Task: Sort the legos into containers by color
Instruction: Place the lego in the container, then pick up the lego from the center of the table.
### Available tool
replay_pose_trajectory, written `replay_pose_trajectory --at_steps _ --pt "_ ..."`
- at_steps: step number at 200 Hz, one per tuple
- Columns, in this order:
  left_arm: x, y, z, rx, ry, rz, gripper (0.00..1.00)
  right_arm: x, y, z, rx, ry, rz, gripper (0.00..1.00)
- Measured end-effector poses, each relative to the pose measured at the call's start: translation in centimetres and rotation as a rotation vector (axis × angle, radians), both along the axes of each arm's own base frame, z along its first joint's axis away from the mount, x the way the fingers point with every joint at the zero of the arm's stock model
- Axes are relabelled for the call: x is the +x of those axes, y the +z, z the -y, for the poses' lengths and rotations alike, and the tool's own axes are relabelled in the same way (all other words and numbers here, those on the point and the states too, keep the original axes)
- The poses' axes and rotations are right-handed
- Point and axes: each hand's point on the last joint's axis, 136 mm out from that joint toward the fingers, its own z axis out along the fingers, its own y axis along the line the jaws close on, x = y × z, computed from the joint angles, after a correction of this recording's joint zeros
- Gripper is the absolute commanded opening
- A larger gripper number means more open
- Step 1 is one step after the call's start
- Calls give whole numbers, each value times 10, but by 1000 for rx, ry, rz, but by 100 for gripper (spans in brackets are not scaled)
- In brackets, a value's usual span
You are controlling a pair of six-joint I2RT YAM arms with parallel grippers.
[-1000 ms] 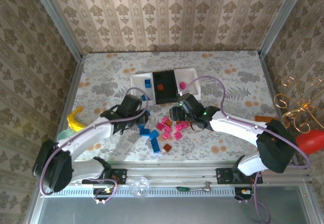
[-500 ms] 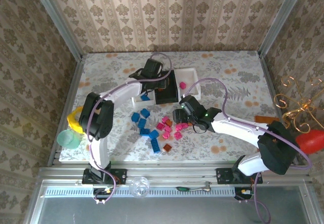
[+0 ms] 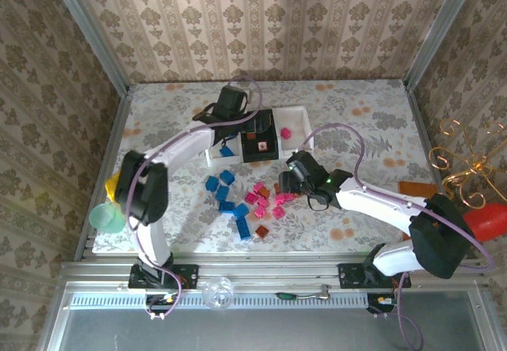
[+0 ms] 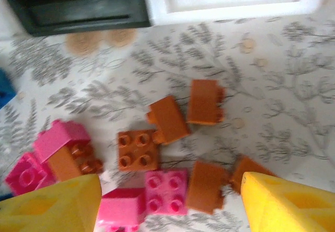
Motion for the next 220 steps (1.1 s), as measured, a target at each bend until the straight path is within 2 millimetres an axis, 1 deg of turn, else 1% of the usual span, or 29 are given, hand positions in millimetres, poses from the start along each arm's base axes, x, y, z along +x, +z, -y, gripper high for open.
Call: replay_pose_trajectory --at_steps 22,32,43,57,69,88,100,118,141,165,192,220 --pt "-29 34 -14 -73 1 72 99 9 -8 28 10 -105 -25 72" --pt "-43 41 -20 -98 2 95 100 11 -15 38 3 -131 -39 72" --pt "-57 42 -28 -116 4 106 100 12 -21 38 2 -128 -55 72" --pt "-73 33 -39 -122 9 98 100 14 -30 30 11 -103 -74 71" --pt "-87 20 -46 -117 11 80 100 17 -35 24 12 -85 -87 71" --pt "-107 -2 -57 -101 12 42 100 27 -38 15 20 -72 -86 68" --pt "-118 -9 -63 -95 10 35 100 35 -38 11 27 -74 -78 66" --pt "-133 -11 -70 -100 5 40 100 46 -40 6 46 -82 -70 63" --pt "-145 -9 -77 -110 6 55 100 55 -51 6 54 -101 -86 58" --pt "-153 -14 -86 -104 18 58 100 59 -61 5 54 -110 -114 47" --pt "-163 -27 -97 -79 34 38 100 62 -60 4 61 -113 -109 34" --pt "-172 -36 -106 -68 50 22 100 62 -59 7 67 -124 -105 24"
